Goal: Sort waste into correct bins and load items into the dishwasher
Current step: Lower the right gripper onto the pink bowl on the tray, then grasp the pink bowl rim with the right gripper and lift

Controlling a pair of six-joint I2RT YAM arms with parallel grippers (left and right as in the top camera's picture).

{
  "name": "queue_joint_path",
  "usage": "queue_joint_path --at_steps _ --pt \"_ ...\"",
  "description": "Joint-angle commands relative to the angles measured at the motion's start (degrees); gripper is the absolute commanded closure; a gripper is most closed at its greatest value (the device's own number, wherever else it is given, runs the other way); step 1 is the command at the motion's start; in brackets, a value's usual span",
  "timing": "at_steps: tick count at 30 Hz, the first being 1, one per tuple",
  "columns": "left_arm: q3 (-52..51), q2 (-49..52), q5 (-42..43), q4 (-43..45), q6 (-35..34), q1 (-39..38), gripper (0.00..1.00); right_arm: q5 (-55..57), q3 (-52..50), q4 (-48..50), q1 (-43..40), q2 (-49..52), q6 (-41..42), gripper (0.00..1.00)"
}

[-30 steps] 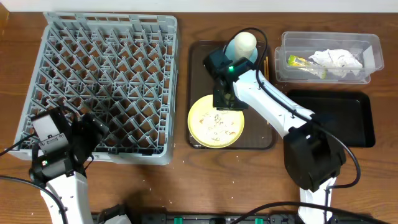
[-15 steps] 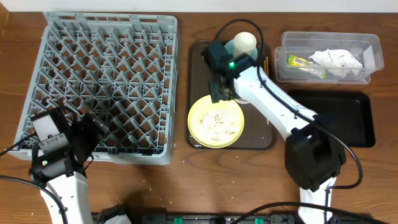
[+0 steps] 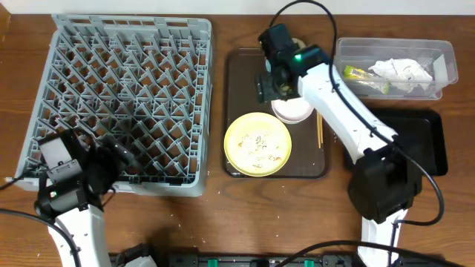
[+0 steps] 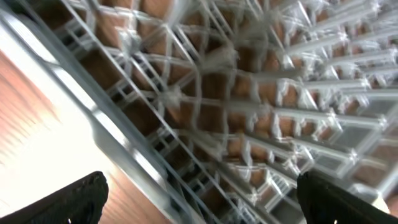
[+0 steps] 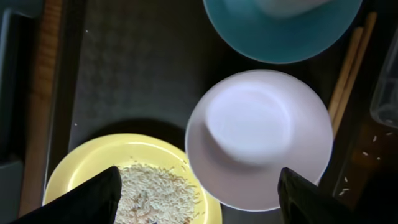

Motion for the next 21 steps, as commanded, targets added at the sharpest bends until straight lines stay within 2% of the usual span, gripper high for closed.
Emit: queue_joint_path --at_steps 1,7,10,18,21 --pt "1.20 0.02 8.00 -0.39 -0.15 0.17 0.02 -1.31 -0.07 0.61 -0.55 -1.49 -0.72 0.22" --pt "1.20 0.02 8.09 -1.07 -0.11 0.17 0.02 0.22 -5.49 5.92 -0.57 -1.49 -2.14 0.26" --pt "1.18 0.02 8.07 -1.90 -0.11 0.17 0.02 0.00 -8.39 9.44 -0.50 -1.49 -2.08 0.39" --pt "1.20 0.02 8.07 -1.90 -0.11 0.17 0.02 -0.39 -9.51 13.60 -0.48 -0.76 -0.61 0.42" --pt "1.20 0.02 8.04 -1.92 -0.11 0.17 0.02 -0.50 -9.57 13.46 -0.48 0.66 2.43 0.48"
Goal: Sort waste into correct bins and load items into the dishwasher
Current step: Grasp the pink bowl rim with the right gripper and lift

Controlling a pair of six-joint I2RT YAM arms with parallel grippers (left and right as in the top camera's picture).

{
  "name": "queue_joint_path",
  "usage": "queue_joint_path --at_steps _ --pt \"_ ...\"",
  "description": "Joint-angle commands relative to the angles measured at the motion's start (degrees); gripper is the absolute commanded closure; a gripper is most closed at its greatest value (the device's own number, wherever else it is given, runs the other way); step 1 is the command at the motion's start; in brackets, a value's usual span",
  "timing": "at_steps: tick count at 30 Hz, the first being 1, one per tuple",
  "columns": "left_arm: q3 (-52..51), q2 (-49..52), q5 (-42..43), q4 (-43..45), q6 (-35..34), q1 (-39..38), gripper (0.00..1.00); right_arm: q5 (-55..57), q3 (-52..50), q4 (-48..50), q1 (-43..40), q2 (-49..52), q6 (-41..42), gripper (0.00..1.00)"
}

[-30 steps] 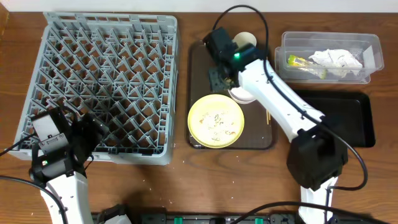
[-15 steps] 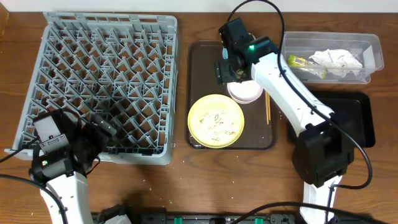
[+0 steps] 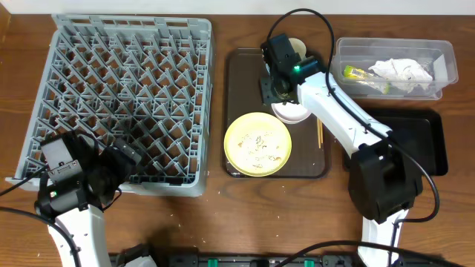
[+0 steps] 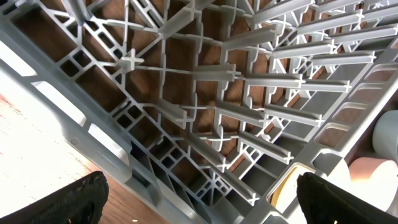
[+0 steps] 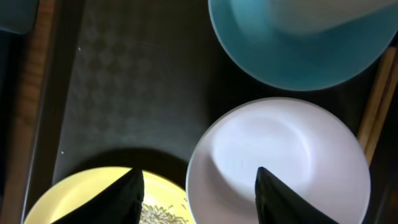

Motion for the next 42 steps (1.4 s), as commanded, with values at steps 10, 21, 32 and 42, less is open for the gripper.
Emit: queue_joint_path --at_steps 10,21,32,42 --pt "1.20 0.02 0.68 -0.90 -0.07 0.17 0.02 -0.39 -0.76 -0.83 0.98 5.25 4.24 0.58" --pt "1.20 0.00 0.26 -0.59 -0.07 0.17 0.02 -1.51 -0.11 -2.43 0.87 4.52 4.39 0.99" --pt "1.20 0.00 -0.20 0.72 -0.07 0.17 0.02 -10.10 6.84 -6.84 0.92 2.67 4.37 0.99" --pt "1.20 -0.02 -6.56 1.44 -0.07 0.17 0.02 -21.90 17.03 -8.20 0.98 -2.56 6.67 0.99"
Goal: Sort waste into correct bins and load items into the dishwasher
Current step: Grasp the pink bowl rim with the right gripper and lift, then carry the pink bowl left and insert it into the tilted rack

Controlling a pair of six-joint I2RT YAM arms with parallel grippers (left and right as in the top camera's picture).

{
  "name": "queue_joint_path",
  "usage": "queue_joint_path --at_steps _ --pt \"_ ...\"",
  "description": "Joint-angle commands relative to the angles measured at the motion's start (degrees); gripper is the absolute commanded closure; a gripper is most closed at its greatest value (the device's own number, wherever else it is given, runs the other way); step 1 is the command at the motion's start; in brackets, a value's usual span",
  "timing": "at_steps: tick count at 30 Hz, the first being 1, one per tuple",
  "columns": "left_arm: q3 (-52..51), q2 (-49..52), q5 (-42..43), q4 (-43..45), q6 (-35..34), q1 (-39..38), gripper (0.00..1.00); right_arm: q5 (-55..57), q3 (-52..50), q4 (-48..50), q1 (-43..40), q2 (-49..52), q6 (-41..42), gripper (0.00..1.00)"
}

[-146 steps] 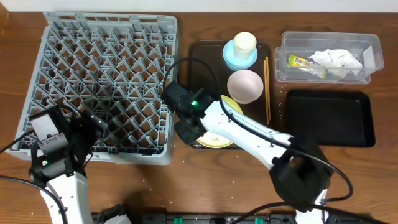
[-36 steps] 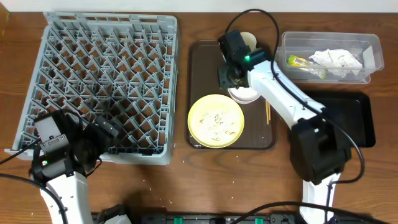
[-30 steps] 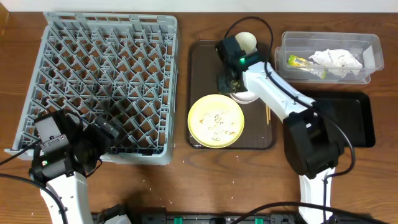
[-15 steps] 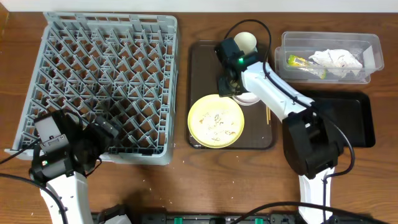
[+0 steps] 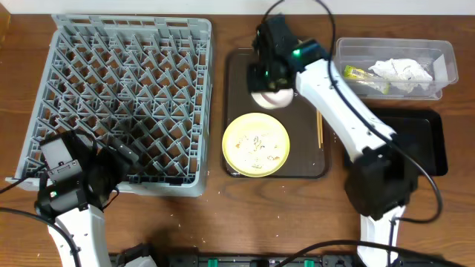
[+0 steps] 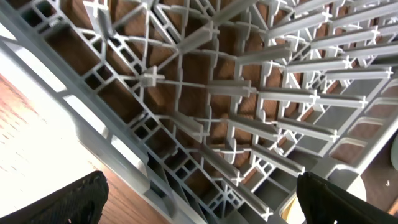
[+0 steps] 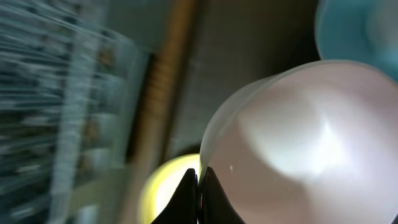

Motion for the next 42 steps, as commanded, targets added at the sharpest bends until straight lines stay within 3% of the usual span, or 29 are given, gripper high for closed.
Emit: queue_joint_path --at_steps 1,9,20,32,42 --pt "1.20 -0.09 -3.21 0.57 -0.07 0.20 0.02 -6.95 3.19 0.46 0.31 -3.93 3.17 0.99" --pt "1.20 -0.22 -12.28 2.43 -0.07 2.12 0.02 -22.64 3.39 12.26 3.72 -3.82 9.84 0.99" --pt "1.20 -0.11 -12.39 2.19 -0.07 3.28 0.02 -21.00 3.37 33.05 14.64 -1.36 15.52 0.99" --pt "1.20 -0.11 -12.39 2.19 -0.07 3.28 0.02 -28.04 3.37 60.57 19.71 11.54 31.52 0.99" --pt "1.20 -0.11 -12.39 2.19 -0.07 3.28 0.02 -26.75 3.37 70.97 19.69 18.10 39.67 0.99"
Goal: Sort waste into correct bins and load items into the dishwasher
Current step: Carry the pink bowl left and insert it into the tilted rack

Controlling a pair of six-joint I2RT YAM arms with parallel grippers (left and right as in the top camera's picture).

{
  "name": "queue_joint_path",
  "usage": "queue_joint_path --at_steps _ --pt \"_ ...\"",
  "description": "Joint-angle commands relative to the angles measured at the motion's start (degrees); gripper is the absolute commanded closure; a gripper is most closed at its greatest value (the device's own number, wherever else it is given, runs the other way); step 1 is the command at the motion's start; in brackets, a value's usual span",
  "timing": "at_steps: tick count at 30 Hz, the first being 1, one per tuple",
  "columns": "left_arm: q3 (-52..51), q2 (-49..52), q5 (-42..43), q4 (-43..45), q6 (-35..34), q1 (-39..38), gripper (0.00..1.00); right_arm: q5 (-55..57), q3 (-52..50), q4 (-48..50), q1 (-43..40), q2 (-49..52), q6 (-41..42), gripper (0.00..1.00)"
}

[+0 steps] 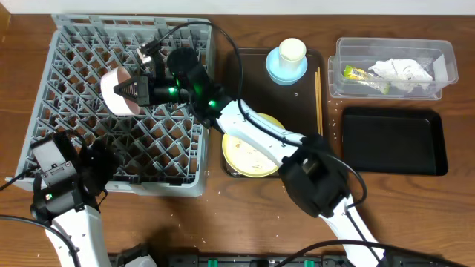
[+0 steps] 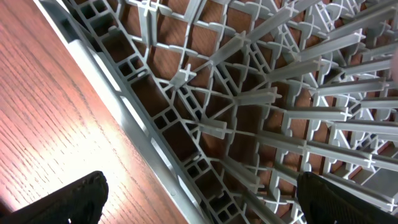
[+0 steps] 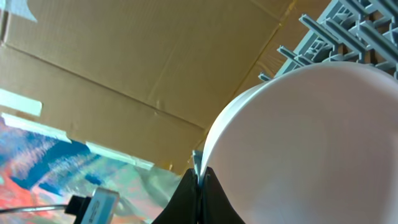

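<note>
My right gripper (image 1: 138, 90) is shut on the rim of a pale pink bowl (image 1: 116, 92), held tilted on its side over the left middle of the grey dishwasher rack (image 1: 44, 89). In the right wrist view the pink bowl (image 3: 317, 149) fills the frame, its rim pinched between the fingers (image 3: 198, 193). My left gripper (image 2: 199, 199) is open over the rack's (image 2: 249, 106) front left corner with nothing in it. A yellow plate (image 1: 256, 159) with rice lies on the brown tray (image 1: 245, 67).
A blue bowl with a white cup (image 1: 288, 59) stands at the tray's back. Chopsticks (image 1: 320, 100) lie at its right edge. A clear bin (image 1: 438, 59) with wrappers sits at the back right, a black tray (image 1: 393, 141) in front of it.
My right gripper has carried the pink bowl from above the brown tray leftward to over the rack's left middle. The left gripper has shifted slightly toward the rack's outer edge.
My right gripper hung open above the pink bowl on the tray, then lower around its rim. Then it was shut on the rim with the bowl lifted and tilted. Now the bowl is over the rack. The left gripper stayed open at the rack's corner.
</note>
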Motion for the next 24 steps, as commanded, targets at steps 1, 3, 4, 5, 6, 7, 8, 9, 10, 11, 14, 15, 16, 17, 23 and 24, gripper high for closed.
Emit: queue_joint_path --at_steps 1,3,4,5,6,7,8,9,10,11,14,15,16,17,23,24 --pt "1.16 -0.11 -0.92 -0.15 -0.07 0.28 0.02 0.13 0.42 1.31 -0.13 1.01 3.72 0.99" --pt "1.16 -0.11 -0.92 -0.15 -0.09 0.28 0.02 0.11 0.42 1.29 0.07 1.60 4.02 0.99" --pt "1.16 -0.11 -0.92 -0.15 -0.07 0.28 0.02 0.02 0.42 1.29 0.26 1.97 4.02 0.99" --pt "1.16 -0.11 -0.92 -0.15 -0.09 0.28 0.02 -0.20 0.42 1.29 0.57 2.43 4.11 0.99" --pt "1.16 -0.11 -0.92 -0.15 -0.07 0.28 0.02 -0.31 0.42 1.27 0.81 2.80 4.28 0.99" --pt "1.16 -0.11 -0.92 -0.15 -0.07 0.28 0.02 -0.28 0.42 1.31 1.03 3.30 4.28 0.99" --pt "1.16 -0.11 -0.92 -0.15 -0.07 0.28 0.02 -0.28 0.42 1.31 1.20 3.48 4.28 0.99" --pt "1.16 -0.11 -0.92 -0.15 -0.09 0.28 0.02 -0.31 0.42 1.33 1.29 3.87 4.28 0.99" --pt "1.16 -0.11 -0.92 -0.15 -0.07 0.28 0.02 -0.44 0.42 1.66 1.33 4.11 4.28 0.99" --pt "1.16 -0.11 -0.92 -0.15 -0.07 0.28 0.02 -0.57 0.42 2.29 1.33 4.35 4.28 0.99" --pt "1.16 -0.11 -0.92 -0.15 -0.07 0.28 0.02 -0.70 0.42 3.98 1.09 4.90 4.28 0.99" --pt "1.16 -0.11 -0.92 -0.15 -0.07 0.28 0.02 -0.70 0.42 3.89 0.85 4.96 4.28 0.99" --pt "1.16 -0.11 -0.92 -0.15 -0.07 0.28 0.02 -0.70 0.42 3.85 0.55 4.98 4.26 0.99" --pt "1.16 -0.11 -0.92 -0.15 -0.07 0.28 0.02 -0.72 0.42 3.78 0.26 5.01 4.26 0.99" --pt "1.16 -0.11 -0.92 -0.15 -0.07 0.28 0.02 -0.96 0.42 1.86 -2.29 5.01 4.20 0.99" --pt "1.16 -0.11 -0.92 -0.15 -0.07 0.28 0.02 -1.40 0.42 1.49 -2.78 5.01 4.02 0.99"
